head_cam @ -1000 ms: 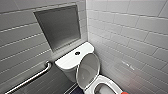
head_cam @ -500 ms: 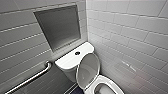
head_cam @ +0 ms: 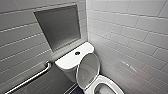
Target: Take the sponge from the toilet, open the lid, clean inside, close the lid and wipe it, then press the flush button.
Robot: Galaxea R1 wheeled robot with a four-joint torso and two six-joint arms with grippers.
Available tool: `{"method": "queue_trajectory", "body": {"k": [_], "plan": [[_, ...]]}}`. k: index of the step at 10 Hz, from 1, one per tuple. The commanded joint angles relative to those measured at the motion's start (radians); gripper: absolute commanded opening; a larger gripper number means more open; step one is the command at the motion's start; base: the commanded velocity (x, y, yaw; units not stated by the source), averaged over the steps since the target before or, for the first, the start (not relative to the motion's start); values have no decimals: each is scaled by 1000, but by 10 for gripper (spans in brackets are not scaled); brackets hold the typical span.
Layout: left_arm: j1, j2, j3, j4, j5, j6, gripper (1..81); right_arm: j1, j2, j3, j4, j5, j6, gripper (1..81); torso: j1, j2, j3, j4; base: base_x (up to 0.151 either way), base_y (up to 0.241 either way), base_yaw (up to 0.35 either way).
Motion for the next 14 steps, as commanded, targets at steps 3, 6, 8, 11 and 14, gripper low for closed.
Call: {"method": "queue_trajectory", "body": {"k": [3, 6, 8, 11, 14], "plan": [[5, -1, -2, 5, 73, 9, 811, 399, 28, -320, 88, -453, -9, 10, 0, 0, 0, 0, 0, 0, 0], [3, -1, -2, 3, 73, 9, 811, 500, 145, -578, 93, -664, -7, 10, 0, 0, 0, 0, 0, 0, 0], [2, -2, -2, 3, 73, 9, 811, 554, 194, -669, 93, -749, -5, 10, 0, 0, 0, 0, 0, 0, 0], [2, 1, -2, 3, 73, 9, 811, 616, 265, -791, 89, -853, -5, 10, 0, 0, 0, 0, 0, 0, 0], [2, -1, -2, 3, 73, 9, 811, 652, 430, -1021, 41, -973, -7, 10, 0, 0, 0, 0, 0, 0, 0]]}}
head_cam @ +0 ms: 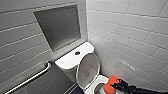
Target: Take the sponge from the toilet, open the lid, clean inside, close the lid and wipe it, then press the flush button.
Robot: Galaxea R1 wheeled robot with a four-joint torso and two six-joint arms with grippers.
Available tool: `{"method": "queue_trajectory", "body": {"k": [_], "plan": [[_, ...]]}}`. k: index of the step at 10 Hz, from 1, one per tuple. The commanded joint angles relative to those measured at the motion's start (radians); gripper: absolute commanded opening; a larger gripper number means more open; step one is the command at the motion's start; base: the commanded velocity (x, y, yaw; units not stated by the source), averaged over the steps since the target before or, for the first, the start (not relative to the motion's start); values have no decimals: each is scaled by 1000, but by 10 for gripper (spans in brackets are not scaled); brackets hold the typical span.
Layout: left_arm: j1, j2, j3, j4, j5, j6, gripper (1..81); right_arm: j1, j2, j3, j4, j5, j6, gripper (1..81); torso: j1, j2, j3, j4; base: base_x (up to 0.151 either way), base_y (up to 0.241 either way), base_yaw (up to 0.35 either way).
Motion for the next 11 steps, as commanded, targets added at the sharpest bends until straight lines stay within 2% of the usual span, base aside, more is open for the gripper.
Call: {"method": "queue_trajectory", "body": {"k": [1, 3, 6, 11], "plan": [[6, -1, -2, 3, 75, 9, 811, 195, 170, -239, -75, -252, -6, 10, 0, 0, 0, 0, 0, 0, 0], [6, -1, -2, 3, 75, 9, 811, 234, 285, -384, -133, -306, -5, 10, 0, 0, 0, 0, 0, 0, 0], [-1, 3, -2, 3, 75, 9, 811, 298, 396, -509, -161, -380, -5, 10, 0, 0, 0, 0, 0, 0, 0], [-3, 0, -2, 3, 73, 9, 811, 312, 495, -567, -190, -400, -2, 10, 0, 0, 0, 0, 0, 0, 0]]}}
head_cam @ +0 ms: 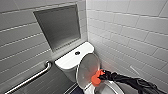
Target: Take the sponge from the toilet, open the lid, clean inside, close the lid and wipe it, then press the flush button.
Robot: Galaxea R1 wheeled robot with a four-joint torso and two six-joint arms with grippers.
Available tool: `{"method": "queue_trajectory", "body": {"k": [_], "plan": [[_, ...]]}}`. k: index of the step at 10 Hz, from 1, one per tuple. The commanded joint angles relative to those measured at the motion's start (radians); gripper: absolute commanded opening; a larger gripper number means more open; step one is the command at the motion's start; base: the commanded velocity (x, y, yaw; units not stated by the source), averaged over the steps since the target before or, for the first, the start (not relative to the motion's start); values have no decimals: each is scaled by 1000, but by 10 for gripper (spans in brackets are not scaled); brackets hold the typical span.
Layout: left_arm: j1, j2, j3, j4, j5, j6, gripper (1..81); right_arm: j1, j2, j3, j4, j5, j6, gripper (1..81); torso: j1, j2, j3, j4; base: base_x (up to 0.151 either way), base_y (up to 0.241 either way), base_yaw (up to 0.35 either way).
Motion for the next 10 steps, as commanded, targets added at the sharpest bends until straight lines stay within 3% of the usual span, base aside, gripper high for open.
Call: {"method": "queue_trajectory", "body": {"k": [1, 4, 6, 10], "plan": [[-1, -3, -2, 3, 74, 9, 811, 127, 43, -22, -8, -61, -5, 10, 0, 0, 0, 0, 0, 0, 0], [-1, -3, -2, 2, 76, 9, 811, 106, 46, -43, -60, -49, -8, 10, 0, 0, 0, 0, 0, 0, 0], [2, -7, -2, 0, 76, 9, 811, 69, 35, -48, -62, 4, -6, 10, 0, 0, 0, 0, 0, 0, 0], [8, -7, -2, -1, 76, 9, 811, 49, -72, -29, -33, 7, 0, 10, 0, 0, 0, 0, 0, 0, 0]]}}
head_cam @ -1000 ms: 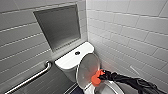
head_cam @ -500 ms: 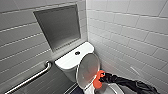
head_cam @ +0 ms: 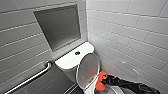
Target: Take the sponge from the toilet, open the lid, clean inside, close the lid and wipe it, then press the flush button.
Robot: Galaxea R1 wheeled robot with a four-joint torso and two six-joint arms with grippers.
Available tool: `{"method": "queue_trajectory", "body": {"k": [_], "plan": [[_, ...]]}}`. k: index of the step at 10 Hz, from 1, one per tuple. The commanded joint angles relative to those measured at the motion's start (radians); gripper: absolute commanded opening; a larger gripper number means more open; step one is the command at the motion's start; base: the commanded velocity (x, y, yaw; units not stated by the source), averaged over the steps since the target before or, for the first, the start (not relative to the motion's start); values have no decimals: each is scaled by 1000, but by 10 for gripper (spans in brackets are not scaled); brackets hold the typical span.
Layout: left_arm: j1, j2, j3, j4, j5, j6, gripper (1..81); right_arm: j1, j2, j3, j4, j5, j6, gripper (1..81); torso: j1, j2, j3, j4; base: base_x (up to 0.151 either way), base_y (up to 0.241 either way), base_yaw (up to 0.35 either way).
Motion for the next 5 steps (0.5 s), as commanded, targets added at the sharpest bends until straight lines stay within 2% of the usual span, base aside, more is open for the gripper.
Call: {"method": "queue_trajectory", "body": {"k": [1, 4, 5], "plan": [[7, -2, -2, -1, 75, 9, 811, 121, -68, 33, 45, -49, 0, 10, 0, 0, 0, 0, 0, 0, 0], [7, -7, 6, 0, 75, 9, 811, 90, -199, 184, 103, -34, 0, 10, 0, 0, 0, 0, 0, 0, 0], [7, -4, 6, 2, 75, 9, 811, 67, -255, 273, 106, 13, 0, 10, 0, 0, 0, 0, 0, 0, 0]]}}
